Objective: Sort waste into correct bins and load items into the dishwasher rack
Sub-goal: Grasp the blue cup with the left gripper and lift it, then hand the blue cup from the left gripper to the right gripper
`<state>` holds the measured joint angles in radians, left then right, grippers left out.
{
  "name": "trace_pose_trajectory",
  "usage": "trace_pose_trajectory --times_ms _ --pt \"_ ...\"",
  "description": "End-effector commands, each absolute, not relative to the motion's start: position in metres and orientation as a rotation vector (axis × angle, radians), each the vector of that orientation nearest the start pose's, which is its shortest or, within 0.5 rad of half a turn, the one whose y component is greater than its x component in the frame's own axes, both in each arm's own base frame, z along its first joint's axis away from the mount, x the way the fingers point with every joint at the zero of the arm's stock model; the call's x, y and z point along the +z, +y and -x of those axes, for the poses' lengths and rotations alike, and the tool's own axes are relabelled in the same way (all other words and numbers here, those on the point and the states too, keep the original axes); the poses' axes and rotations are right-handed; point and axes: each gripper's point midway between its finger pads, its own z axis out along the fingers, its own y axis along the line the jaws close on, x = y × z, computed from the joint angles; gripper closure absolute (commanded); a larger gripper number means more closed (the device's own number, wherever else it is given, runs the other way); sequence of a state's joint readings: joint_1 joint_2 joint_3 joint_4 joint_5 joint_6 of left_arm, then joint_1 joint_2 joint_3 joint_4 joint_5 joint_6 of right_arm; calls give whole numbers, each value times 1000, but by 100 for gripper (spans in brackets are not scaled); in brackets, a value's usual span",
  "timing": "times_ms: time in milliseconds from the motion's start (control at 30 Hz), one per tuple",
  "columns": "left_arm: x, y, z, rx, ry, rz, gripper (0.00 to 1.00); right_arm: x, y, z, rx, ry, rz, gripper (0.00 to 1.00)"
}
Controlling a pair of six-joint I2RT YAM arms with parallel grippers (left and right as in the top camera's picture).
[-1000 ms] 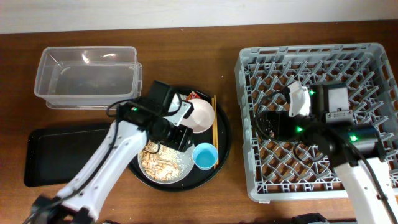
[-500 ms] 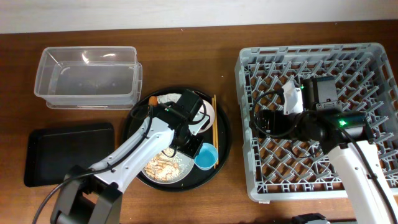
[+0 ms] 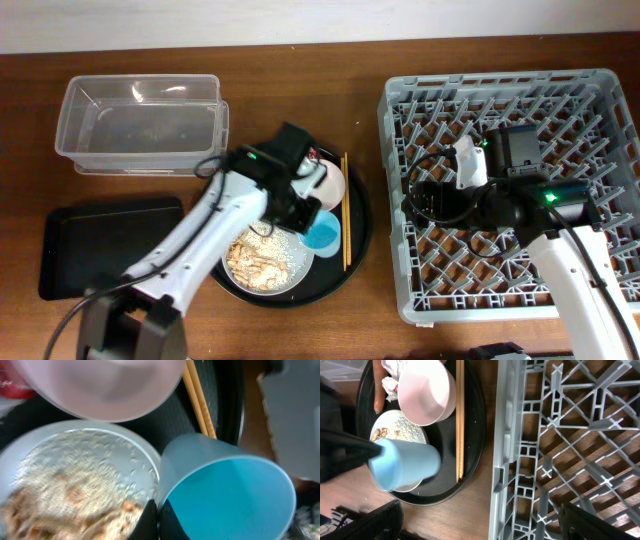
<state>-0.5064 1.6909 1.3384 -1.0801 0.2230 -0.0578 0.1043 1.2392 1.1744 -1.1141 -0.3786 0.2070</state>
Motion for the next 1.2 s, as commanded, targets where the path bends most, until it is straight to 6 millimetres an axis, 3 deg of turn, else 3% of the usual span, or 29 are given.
trace_pose_trajectory --times_ms 0,67,133,300,400,800,933,1033,1167 --pt "188 -193 -299 -736 2776 -565 100 195 88 -268 589 2738 -52 2" --pt "219 -197 -300 -1012 2630 -595 99 201 98 -270 666 2712 -25 2" --pt "251 -196 -297 -1310 2453 -622 100 215 119 -271 838 2631 111 2" --pt "281 -185 -294 -1568 2288 -569 100 270 169 -266 1265 2304 451 9" --pt "298 -187 -291 -1685 2202 -562 99 291 190 -259 1362 2157 614 13" --pt "306 -190 -285 -1762 2174 -549 100 320 231 -254 1355 1920 862 19" --pt "306 -190 -285 -1763 2174 -549 100 324 247 -245 1353 1876 932 32" --pt "306 -190 -285 -1763 2174 -549 100 323 248 -246 1343 1881 930 43" --pt "306 -190 -285 -1762 2174 -549 100 325 248 -247 1338 1866 934 49"
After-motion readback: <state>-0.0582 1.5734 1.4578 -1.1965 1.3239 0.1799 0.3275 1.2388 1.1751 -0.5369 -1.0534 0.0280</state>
